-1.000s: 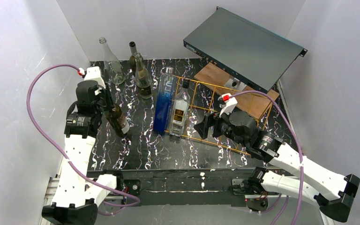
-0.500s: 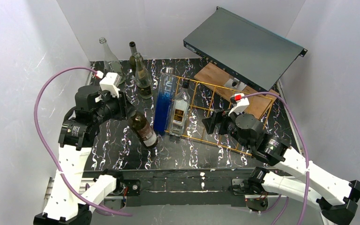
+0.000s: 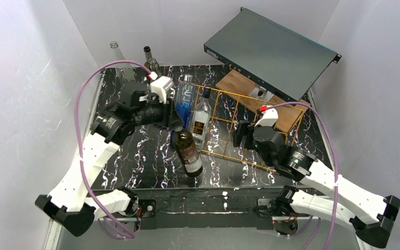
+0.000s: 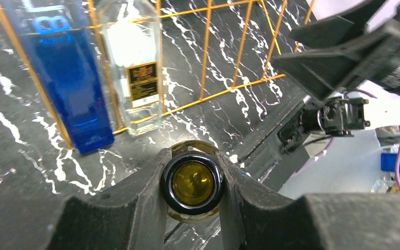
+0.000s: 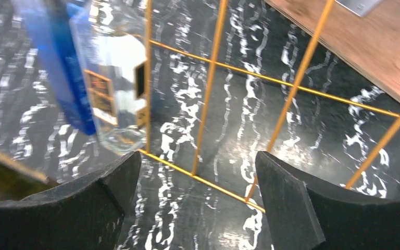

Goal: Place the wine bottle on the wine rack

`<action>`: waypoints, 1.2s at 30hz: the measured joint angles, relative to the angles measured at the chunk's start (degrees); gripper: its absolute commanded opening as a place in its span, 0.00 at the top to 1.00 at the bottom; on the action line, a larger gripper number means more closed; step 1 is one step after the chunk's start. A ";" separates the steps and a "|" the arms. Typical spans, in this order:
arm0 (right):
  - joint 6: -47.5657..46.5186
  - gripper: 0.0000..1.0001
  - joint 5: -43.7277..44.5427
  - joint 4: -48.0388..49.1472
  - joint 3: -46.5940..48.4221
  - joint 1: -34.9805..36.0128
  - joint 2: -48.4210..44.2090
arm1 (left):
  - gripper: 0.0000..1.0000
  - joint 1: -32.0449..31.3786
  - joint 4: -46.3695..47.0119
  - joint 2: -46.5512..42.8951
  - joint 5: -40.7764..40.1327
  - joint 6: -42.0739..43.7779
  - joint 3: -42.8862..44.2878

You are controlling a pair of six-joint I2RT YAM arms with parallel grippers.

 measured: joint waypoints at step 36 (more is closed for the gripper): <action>-2.54 0.53 -10.21 1.11 0.48 -24.85 18.67 | 1.00 -14.32 -3.13 35.60 -8.52 2.95 28.04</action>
